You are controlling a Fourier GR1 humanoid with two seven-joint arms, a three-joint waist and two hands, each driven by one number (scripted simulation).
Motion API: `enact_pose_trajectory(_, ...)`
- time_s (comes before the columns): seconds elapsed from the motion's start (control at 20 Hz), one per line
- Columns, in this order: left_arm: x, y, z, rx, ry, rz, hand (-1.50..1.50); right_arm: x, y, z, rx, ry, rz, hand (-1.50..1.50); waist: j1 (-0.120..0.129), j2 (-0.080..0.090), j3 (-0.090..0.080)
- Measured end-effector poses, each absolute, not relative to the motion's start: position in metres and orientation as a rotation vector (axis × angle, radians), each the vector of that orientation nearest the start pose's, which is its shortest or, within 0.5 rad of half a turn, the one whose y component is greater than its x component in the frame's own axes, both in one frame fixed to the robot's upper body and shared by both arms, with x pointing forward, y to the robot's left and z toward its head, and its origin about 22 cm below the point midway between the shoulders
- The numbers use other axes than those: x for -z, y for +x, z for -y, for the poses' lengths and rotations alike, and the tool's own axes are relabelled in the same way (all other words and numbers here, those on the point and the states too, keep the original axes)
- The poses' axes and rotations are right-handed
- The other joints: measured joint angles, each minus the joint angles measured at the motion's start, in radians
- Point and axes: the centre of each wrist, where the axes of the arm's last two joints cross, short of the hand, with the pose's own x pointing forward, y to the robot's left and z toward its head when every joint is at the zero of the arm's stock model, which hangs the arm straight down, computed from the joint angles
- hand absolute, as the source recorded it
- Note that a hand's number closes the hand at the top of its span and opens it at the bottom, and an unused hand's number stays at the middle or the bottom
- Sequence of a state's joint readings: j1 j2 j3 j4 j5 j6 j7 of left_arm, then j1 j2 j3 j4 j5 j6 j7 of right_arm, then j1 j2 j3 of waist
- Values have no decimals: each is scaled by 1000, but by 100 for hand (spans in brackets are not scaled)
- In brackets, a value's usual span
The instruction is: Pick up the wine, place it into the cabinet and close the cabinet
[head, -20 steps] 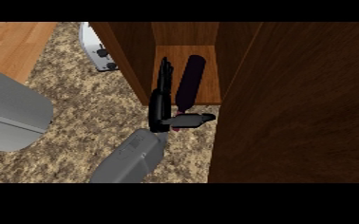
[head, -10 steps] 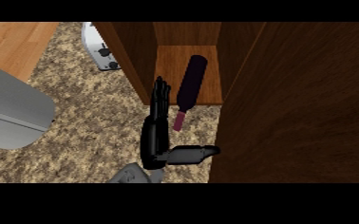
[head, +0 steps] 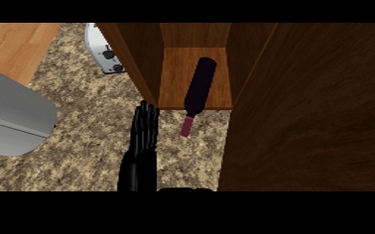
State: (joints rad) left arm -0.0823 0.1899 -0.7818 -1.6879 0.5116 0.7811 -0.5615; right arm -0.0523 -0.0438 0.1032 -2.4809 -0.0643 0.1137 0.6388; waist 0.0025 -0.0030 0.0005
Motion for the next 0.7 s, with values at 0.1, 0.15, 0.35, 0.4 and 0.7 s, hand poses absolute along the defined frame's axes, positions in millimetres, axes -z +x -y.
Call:
enact_pose_trajectory(0.1, -24, 171, -103, -213, -213, 1909, -150, -196, 151, 209, -271, 181, 1870, 150, 1, 0, 0)
enact_pose_trajectory(0.15, -27, 172, -109, -205, -220, 1911, -150, -195, 150, 208, -283, 192, 1858, 150, 0, 0, 0)
enact_pose_trajectory(0.35, -30, 159, -133, -162, -261, 1910, -150, -192, 152, 207, -339, 223, 1825, 150, 1, 1, 0)
enact_pose_trajectory(0.4, -29, 154, -138, -153, -264, 1907, -150, -190, 150, 206, -355, 236, 1815, 150, 0, 0, 0)
enact_pose_trajectory(0.7, -40, 145, -171, -113, -295, 1913, -150, -189, 147, 202, -431, 270, 1785, 150, -1, 1, 0)
